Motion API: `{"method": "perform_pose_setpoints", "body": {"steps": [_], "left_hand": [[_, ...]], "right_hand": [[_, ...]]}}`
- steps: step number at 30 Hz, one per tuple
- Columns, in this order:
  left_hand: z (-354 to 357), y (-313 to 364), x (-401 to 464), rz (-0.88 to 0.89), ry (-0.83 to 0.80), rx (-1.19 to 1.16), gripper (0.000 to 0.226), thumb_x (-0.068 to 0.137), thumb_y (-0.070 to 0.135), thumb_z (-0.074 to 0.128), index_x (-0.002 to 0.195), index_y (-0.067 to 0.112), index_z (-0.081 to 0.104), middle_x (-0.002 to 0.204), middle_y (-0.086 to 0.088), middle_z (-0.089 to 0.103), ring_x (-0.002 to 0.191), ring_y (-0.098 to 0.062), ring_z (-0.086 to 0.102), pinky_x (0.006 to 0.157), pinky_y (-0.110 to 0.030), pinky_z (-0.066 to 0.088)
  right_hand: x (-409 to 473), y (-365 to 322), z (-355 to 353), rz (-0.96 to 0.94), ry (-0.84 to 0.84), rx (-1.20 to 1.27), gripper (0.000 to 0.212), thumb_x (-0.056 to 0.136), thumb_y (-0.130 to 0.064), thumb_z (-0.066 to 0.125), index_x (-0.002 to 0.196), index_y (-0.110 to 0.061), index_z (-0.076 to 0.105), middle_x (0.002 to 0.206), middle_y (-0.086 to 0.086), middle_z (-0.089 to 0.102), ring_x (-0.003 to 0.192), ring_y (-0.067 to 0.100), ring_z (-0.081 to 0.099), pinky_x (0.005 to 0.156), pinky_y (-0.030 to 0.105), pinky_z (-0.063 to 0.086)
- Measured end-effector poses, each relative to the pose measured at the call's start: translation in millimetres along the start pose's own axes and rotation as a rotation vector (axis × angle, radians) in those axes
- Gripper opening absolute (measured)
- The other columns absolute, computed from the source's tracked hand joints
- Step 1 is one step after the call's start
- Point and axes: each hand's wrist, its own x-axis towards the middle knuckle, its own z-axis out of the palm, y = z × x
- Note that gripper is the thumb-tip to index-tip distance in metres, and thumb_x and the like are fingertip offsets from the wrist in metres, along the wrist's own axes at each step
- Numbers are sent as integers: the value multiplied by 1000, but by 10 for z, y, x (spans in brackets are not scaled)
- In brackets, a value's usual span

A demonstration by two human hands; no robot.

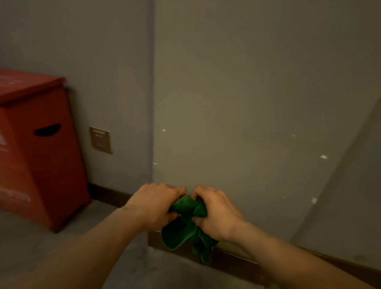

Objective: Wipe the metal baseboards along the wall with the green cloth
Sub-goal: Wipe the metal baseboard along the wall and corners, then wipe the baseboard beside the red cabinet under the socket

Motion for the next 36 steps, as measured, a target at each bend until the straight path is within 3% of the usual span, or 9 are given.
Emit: {"method": "perform_pose_setpoints", "body": {"steps": [7, 11, 20, 25, 29, 32, 36], "left_hand": [[226, -1068, -803, -189, -3, -49, 29, 88, 39, 63, 109, 39, 43, 108, 7, 67, 98, -26, 65, 76, -42, 52], [421, -1516, -1153, -259, 0, -64, 28, 88, 39, 64, 108, 38, 45, 108, 8, 66, 98, -25, 64, 77, -42, 52], [886, -2024, -1441, -376, 46, -225, 25, 87, 36, 62, 98, 40, 40, 98, 11, 64, 89, -18, 63, 68, -36, 45], [1224, -2121, -1369, -484, 131, -461, 24, 89, 29, 67, 102, 37, 49, 91, 12, 69, 81, -11, 66, 70, -41, 56], [1552, -2180, -1260, -591, 287, -702, 21, 90, 25, 72, 89, 36, 54, 79, 22, 68, 72, 2, 64, 56, -18, 46], [1796, -2195, -1171, -652, 341, -826, 28, 89, 19, 73, 84, 38, 54, 83, 32, 65, 74, 7, 63, 55, -10, 44], [2082, -2218, -1070, -707, 374, -927, 32, 88, 12, 74, 86, 37, 54, 81, 26, 67, 75, 8, 64, 54, -6, 44]], "right_hand": [[606, -810, 931, -97, -64, 47, 41, 73, -16, 74, 97, -35, 47, 109, -3, 56, 103, 23, 56, 87, 33, 49], [845, -1163, 1429, -132, -80, 53, 44, 73, -16, 77, 98, -38, 48, 109, -6, 56, 101, 21, 57, 87, 38, 52], [1117, -1344, 2084, -58, -101, 140, 38, 77, -18, 78, 93, -41, 51, 102, -18, 49, 95, 8, 53, 82, 32, 54], [1274, -1217, 2345, 119, -31, 324, 34, 77, -13, 78, 89, -39, 59, 100, -15, 52, 93, 6, 55, 77, 26, 53], [1390, -1083, 2567, 381, 5, 718, 45, 73, -13, 84, 96, -41, 57, 105, -10, 60, 95, 9, 60, 73, 23, 55], [1481, -1006, 2760, 585, 59, 848, 50, 68, -20, 89, 98, -37, 54, 104, -7, 61, 95, 14, 63, 81, 36, 59], [1629, -972, 3022, 802, 109, 964, 41, 68, -31, 89, 98, -25, 61, 99, 1, 68, 86, 18, 67, 71, 34, 57]]}}
